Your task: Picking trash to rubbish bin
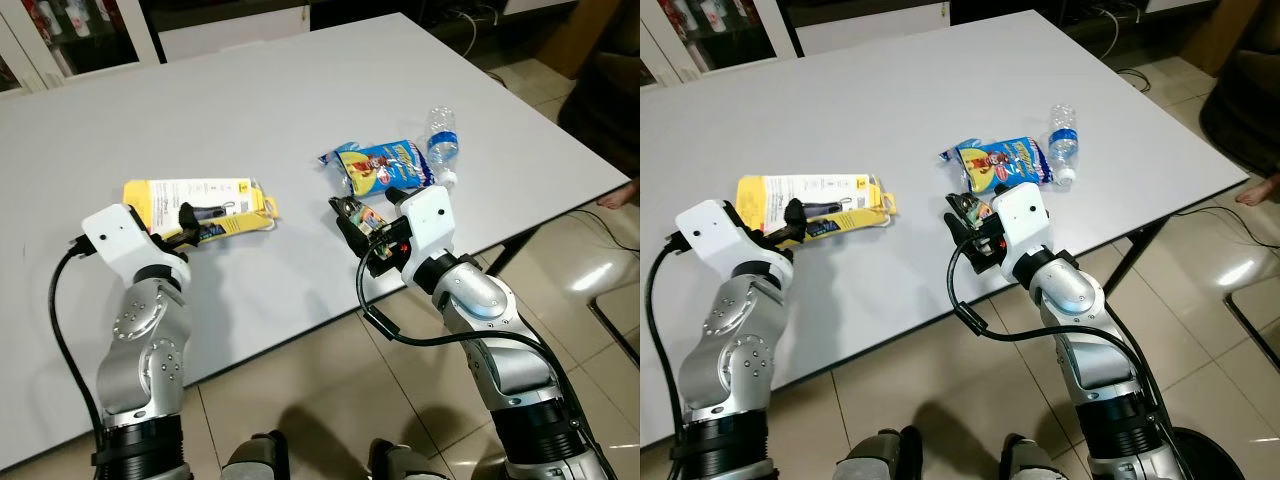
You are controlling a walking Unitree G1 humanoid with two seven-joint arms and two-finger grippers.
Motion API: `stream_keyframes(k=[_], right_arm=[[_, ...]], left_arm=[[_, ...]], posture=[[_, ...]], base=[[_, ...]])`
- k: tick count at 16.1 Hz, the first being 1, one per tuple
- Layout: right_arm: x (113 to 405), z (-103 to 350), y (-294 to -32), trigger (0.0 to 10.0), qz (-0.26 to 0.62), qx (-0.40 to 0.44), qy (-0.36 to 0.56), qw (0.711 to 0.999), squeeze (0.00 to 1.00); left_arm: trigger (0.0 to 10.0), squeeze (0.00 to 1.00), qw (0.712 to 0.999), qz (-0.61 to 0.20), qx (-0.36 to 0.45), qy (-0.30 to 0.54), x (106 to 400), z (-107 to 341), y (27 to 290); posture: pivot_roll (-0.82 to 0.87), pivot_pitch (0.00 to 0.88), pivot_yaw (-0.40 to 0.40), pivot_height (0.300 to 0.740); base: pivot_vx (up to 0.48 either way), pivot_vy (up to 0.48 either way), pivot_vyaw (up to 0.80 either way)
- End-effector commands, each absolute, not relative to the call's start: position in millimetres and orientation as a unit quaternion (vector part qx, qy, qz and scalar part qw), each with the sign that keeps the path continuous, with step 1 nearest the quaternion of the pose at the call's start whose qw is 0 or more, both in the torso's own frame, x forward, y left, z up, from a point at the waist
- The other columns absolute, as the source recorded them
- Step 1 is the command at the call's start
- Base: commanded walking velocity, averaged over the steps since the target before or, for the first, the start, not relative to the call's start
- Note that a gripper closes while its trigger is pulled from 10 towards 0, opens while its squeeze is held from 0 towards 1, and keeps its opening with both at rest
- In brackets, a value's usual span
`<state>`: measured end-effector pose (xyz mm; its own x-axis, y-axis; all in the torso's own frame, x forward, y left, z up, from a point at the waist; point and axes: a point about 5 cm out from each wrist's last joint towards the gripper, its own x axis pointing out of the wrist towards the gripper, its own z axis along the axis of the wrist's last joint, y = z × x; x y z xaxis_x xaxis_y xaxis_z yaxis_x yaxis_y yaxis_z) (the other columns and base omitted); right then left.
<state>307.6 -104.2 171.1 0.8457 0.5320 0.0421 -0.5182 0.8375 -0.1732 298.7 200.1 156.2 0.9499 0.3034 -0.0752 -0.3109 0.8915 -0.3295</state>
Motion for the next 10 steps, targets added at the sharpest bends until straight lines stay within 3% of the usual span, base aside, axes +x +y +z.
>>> stream_keyframes(k=[1, 3, 10], right_arm=[[307, 171, -105, 10.0, 0.276, -0.078, -0.043, 0.957, 0.00], [307, 170, -104, 10.0, 0.278, -0.079, -0.042, 0.956, 0.00], [307, 169, -102, 10.0, 0.280, -0.076, -0.043, 0.956, 0.00]], left_arm=[[10.0, 0.00, 0.964, 0.177, -0.197, 0.007, 301, 160, 207], [10.0, 0.00, 0.947, 0.192, -0.257, 0.007, 306, 165, 210], [10.0, 0.00, 0.937, 0.201, -0.286, 0.010, 314, 165, 210]], posture=[[-0.08, 0.179, 0.027, 0.740], [-0.08, 0.176, 0.027, 0.740], [-0.08, 0.173, 0.032, 0.740]], base=[[0.000, 0.000, 0.00], [0.000, 0.000, 0.00], [0.000, 0.000, 0.00]])
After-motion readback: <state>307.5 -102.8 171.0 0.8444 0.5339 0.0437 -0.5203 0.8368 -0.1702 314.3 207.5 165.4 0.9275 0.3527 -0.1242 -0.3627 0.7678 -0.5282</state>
